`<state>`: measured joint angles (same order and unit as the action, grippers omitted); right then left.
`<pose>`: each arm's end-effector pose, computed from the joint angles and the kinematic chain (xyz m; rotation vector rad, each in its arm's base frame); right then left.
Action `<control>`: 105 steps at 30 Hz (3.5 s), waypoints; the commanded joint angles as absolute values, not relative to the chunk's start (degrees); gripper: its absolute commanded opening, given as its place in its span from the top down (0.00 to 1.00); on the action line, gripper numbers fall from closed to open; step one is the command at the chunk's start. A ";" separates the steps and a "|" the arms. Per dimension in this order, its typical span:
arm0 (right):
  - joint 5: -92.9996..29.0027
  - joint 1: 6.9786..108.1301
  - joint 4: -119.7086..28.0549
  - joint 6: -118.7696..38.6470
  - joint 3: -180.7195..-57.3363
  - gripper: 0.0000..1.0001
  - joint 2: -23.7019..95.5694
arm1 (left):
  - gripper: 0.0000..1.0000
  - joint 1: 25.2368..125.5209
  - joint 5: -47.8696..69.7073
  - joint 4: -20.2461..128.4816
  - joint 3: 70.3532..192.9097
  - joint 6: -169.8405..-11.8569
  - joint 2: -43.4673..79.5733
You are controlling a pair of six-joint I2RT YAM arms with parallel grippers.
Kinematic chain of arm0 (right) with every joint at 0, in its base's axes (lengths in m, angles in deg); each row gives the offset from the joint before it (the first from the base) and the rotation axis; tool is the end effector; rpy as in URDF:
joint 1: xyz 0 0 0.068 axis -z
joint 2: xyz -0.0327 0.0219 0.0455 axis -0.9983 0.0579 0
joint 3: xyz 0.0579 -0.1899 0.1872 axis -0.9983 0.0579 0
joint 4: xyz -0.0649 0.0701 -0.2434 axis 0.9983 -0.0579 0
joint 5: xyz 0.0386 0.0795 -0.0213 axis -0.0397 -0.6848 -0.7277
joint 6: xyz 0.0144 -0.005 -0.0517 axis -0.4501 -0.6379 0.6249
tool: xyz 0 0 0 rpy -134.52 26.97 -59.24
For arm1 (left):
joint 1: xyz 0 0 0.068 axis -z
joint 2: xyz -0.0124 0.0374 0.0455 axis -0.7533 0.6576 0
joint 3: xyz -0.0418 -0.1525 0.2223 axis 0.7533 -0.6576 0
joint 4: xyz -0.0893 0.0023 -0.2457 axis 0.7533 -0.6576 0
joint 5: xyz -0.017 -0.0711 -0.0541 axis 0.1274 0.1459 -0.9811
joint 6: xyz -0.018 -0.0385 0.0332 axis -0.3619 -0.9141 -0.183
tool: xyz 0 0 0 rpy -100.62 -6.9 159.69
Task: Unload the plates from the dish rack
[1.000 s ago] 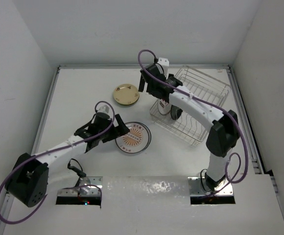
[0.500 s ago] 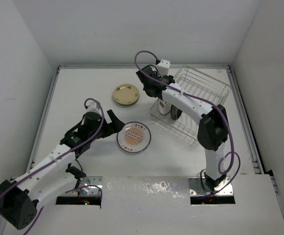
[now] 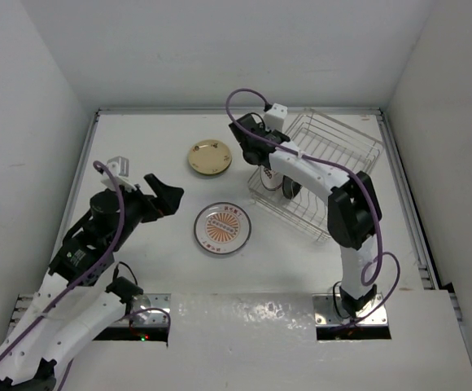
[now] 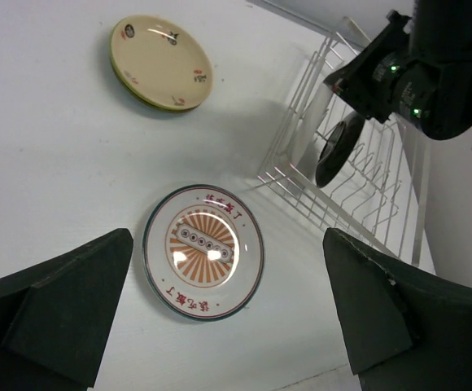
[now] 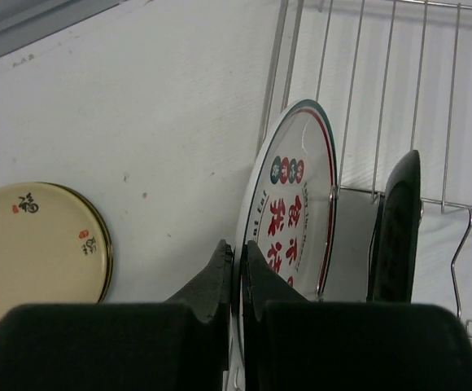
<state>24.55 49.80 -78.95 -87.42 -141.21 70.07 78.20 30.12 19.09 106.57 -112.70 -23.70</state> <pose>0.3723 0.2459 0.2606 0.6441 2.0103 -0.1390 0.1143 -0.0566 0.3389 -0.2008 1.9333 -0.5554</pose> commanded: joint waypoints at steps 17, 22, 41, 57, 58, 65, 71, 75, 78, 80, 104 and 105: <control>11.83 48.72 -61.34 -69.71 -130.42 1.00 43.11 | 0.00 78.76 36.75 15.80 110.26 -115.12 -24.65; -8.78 43.38 -56.90 -42.09 -130.40 1.00 39.50 | 0.00 78.76 41.50 14.84 113.34 -121.97 -26.67; -20.32 19.28 -57.90 -3.98 -105.89 1.00 21.47 | 0.02 78.76 11.02 33.53 103.87 -137.01 -20.01; -8.38 9.95 -46.30 -7.40 -101.15 0.02 25.97 | 1.00 78.85 15.74 33.92 97.96 -132.80 -17.71; -6.97 10.04 -45.07 -9.58 -99.83 0.01 24.91 | 1.00 78.76 17.41 33.21 97.78 -132.10 -18.50; 24.90 10.91 -38.00 -26.28 -95.86 0.01 15.94 | 1.00 78.85 20.86 35.13 89.97 -128.23 -17.81; 26.33 23.99 -60.14 -47.81 -104.47 0.01 15.76 | 1.00 78.76 16.82 44.17 84.60 -128.93 -9.64; 23.37 30.25 -63.42 -49.86 -103.08 0.01 14.88 | 0.91 78.85 16.54 47.88 83.19 -129.10 -5.24; 22.75 31.66 -63.51 -49.59 -102.55 0.01 15.58 | 0.69 78.76 16.37 50.51 83.02 -128.84 -2.69; 21.88 33.76 -64.21 -50.03 -102.98 0.01 16.89 | 0.43 78.76 15.23 51.05 83.19 -128.84 -0.50; 14.31 57.41 -74.41 -74.99 -123.71 0.01 49.85 | 0.00 80.34 18.91 42.35 92.77 -121.63 12.79; 14.92 57.50 -74.85 -75.34 -124.68 0.01 50.82 | 0.00 80.34 20.83 40.78 92.86 -121.81 12.44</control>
<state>11.80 57.32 -75.21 -71.70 -120.12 49.53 79.71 17.20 43.44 91.41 -122.80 14.15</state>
